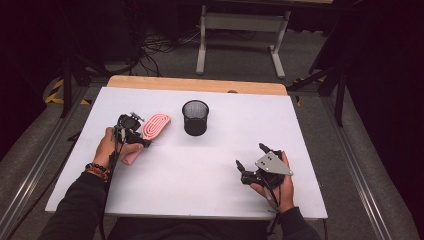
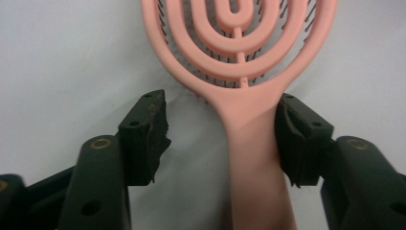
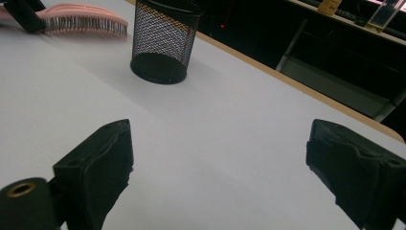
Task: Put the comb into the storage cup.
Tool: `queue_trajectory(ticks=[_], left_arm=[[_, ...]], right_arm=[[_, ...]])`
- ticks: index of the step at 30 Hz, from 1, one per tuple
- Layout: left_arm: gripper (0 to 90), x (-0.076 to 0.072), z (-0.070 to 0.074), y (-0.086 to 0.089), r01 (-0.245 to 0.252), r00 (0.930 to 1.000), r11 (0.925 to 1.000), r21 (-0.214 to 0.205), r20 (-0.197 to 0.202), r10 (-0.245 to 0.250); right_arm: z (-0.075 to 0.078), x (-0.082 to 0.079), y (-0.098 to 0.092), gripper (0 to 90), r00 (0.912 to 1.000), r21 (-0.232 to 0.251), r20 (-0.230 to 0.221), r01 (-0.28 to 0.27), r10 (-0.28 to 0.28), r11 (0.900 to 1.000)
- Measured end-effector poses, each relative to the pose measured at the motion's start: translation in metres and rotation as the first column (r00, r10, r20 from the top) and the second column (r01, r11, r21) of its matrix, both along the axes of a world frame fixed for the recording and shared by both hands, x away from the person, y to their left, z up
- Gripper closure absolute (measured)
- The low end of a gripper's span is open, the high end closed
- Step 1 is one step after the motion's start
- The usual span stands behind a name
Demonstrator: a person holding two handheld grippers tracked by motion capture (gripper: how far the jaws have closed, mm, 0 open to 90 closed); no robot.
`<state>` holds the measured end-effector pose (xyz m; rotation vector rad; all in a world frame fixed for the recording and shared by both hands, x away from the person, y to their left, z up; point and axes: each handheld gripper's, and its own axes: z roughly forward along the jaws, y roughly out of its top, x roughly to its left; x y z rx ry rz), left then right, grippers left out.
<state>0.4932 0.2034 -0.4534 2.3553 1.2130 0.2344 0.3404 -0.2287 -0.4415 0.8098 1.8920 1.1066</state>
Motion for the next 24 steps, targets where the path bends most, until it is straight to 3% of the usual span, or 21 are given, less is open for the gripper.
queue_trajectory(ticks=[2,4,6,8,17,20,24], left_arm=[[49.3,0.000,0.000,-0.002,0.002,0.9999,0.9996,0.030,0.017,-0.003],[51.8,-0.001,0.001,-0.002,0.012,0.9998,0.9995,0.028,0.015,-0.013],[62.7,-0.001,0.001,-0.002,0.022,0.9995,0.9994,0.028,0.023,-0.022],[67.0,-0.002,0.001,-0.002,0.025,0.9993,0.9993,0.028,0.026,-0.026],[69.2,-0.008,-0.002,0.000,0.044,0.9959,0.9987,0.027,0.078,-0.046],[69.4,-0.013,-0.001,0.001,0.033,0.9910,0.9983,0.048,0.128,-0.039],[69.4,-0.018,0.001,0.005,0.011,0.9806,0.9994,0.031,0.195,-0.017]], right_arm=[[0.000,0.000,0.000,9.7,1.0000,0.000,-0.002,0.000,0.000,1.0000],[0.000,0.000,0.000,9.7,1.0000,-0.004,-0.003,-0.002,0.002,1.0000],[0.000,0.001,0.000,9.7,1.0000,0.004,-0.006,-0.001,0.001,1.0000],[0.000,0.000,0.000,9.7,1.0000,0.005,-0.009,0.000,0.000,1.0000],[-0.001,0.001,0.000,9.7,0.9999,0.000,-0.014,-0.007,0.007,1.0000],[-0.002,0.002,0.002,9.7,0.9998,-0.007,-0.011,-0.014,0.014,0.9999],[-0.002,0.002,0.002,9.7,1.0000,-0.008,-0.007,-0.004,0.004,1.0000]])
